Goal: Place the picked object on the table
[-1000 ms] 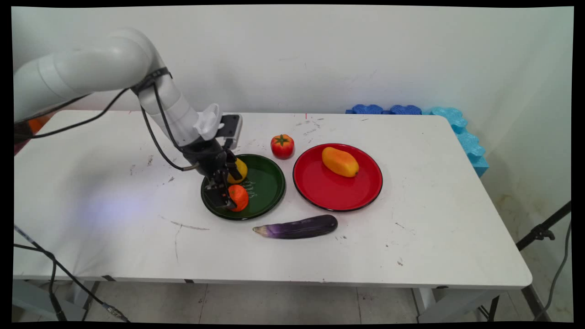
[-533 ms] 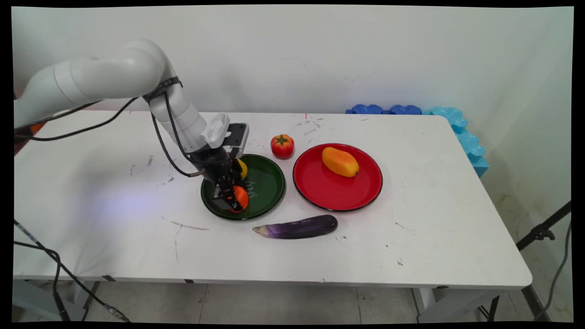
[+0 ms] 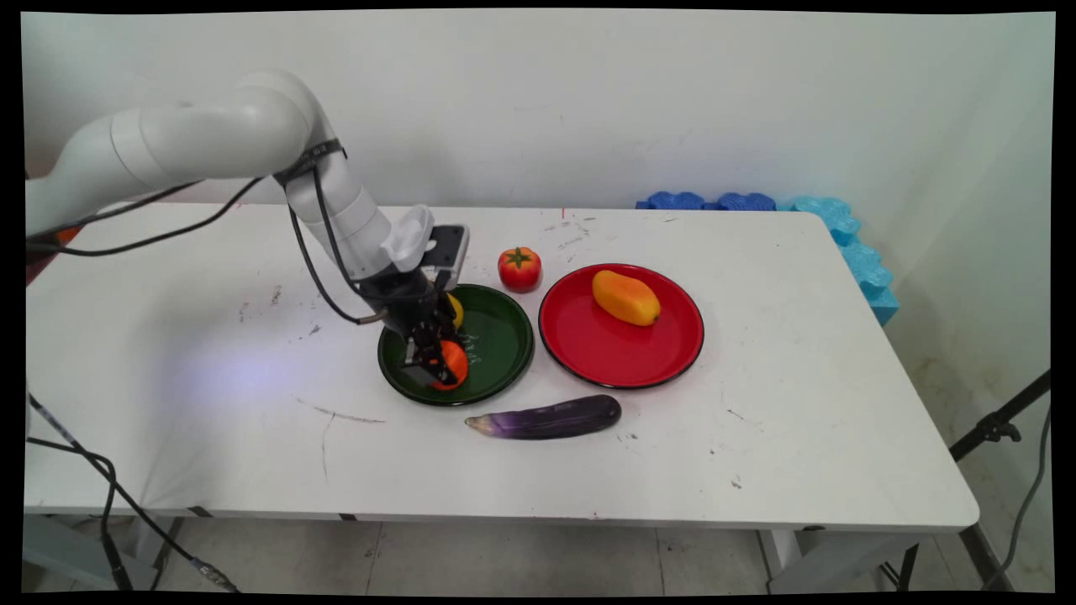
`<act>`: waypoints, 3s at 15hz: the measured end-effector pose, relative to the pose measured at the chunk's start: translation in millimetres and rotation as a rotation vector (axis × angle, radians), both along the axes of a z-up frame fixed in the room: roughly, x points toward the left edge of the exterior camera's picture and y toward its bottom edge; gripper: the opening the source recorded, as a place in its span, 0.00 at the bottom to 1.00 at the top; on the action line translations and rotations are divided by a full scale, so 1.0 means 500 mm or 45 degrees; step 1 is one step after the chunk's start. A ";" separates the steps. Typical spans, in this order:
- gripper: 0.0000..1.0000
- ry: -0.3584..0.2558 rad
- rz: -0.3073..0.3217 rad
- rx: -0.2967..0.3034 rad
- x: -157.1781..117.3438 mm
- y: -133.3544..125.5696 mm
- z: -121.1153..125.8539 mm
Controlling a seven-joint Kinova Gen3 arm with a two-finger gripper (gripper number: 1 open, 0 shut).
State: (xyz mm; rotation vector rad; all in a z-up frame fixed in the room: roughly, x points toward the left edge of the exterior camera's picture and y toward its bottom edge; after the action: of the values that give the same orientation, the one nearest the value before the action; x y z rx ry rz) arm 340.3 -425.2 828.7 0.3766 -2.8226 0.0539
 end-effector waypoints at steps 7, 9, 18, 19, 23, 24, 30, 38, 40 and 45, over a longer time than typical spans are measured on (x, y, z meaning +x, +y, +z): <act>0.00 0.048 0.046 -0.032 -0.038 0.027 0.120; 0.00 0.071 0.056 -0.039 -0.053 0.041 0.156; 0.00 0.179 0.104 -0.026 -0.156 0.123 0.224; 0.00 0.187 0.106 -0.025 -0.170 0.131 0.218; 0.00 0.201 0.105 -0.030 -0.210 0.152 0.183; 0.00 0.203 0.109 -0.034 -0.220 0.156 0.168; 0.00 0.211 0.147 -0.026 -0.265 0.167 0.086; 0.00 0.219 0.191 -0.013 -0.288 0.175 0.021; 0.00 0.219 0.198 -0.013 -0.291 0.177 0.008; 0.00 0.223 0.203 -0.018 -0.298 0.180 -0.008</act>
State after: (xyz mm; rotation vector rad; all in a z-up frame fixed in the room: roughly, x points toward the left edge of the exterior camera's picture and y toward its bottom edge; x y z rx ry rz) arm 191.2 -335.2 824.7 0.5733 -2.6141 0.0708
